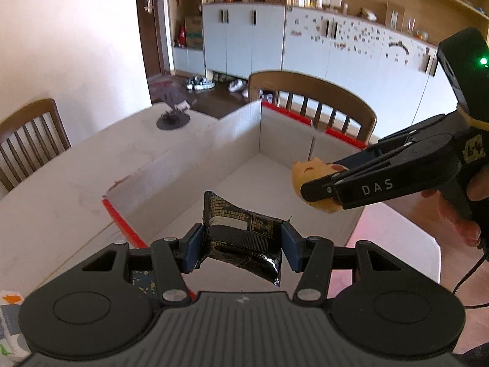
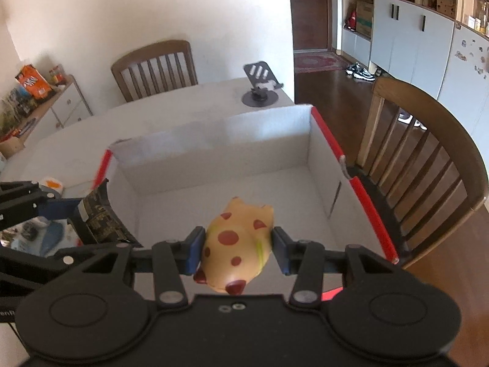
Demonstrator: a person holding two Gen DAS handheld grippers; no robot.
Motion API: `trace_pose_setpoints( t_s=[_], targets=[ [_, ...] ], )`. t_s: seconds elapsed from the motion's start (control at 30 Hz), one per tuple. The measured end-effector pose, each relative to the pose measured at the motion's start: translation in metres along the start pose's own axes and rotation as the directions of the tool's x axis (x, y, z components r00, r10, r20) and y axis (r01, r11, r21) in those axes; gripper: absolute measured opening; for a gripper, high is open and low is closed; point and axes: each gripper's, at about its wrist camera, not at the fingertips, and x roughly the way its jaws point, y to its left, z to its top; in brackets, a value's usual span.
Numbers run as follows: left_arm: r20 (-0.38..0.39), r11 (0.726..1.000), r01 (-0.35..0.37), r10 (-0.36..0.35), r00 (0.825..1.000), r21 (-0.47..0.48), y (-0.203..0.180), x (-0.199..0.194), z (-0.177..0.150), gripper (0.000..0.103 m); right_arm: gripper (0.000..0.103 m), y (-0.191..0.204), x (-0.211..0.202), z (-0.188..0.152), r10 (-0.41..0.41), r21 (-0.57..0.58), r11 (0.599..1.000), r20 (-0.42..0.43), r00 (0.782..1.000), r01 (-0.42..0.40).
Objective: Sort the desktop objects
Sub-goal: 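Carry the dark snack and yellow toy with both tools over the red shoebox, then open both tools to drop the dark snack and yellow toy into the box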
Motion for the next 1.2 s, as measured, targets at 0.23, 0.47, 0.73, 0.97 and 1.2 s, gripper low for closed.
trace_pose_setpoints(
  t_s=[0.23, 0.47, 0.73, 0.97, 1.2],
  targets=[
    [-0.095, 1.000, 0.007, -0.007, 0.995, 0.004, 0.001, 0.037, 0.006, 0.053, 0.046, -0.010, 0.030, 0.003, -0.019, -0.056, 0.998, -0.043, 0.999, 0.016],
    [-0.159, 0.999, 0.031, -0.036, 0.987, -0.035, 0.008, 0.066, 0.013, 0.053, 0.046, -0.017, 0.054, 0.006, -0.009, -0.084, 0.996, -0.074, 0.997, 0.003],
    [-0.243, 0.999, 0.052, -0.053, 0.969, -0.012, 0.006, 0.091, 0.015, 0.053, 0.046, -0.023, 0.076, 0.016, 0.014, -0.091, 0.995, -0.164, 0.986, -0.029],
    [-0.297, 0.999, 0.052, -0.053, 0.953, -0.014, 0.007, 0.103, 0.015, 0.053, 0.047, -0.018, 0.091, 0.023, -0.024, -0.124, 0.992, -0.240, 0.970, -0.006],
    [-0.390, 0.998, 0.059, -0.066, 0.918, -0.030, 0.009, 0.116, 0.015, 0.053, 0.047, -0.015, 0.097, 0.029, -0.038, -0.122, 0.993, -0.278, 0.960, 0.004]
  ],
)
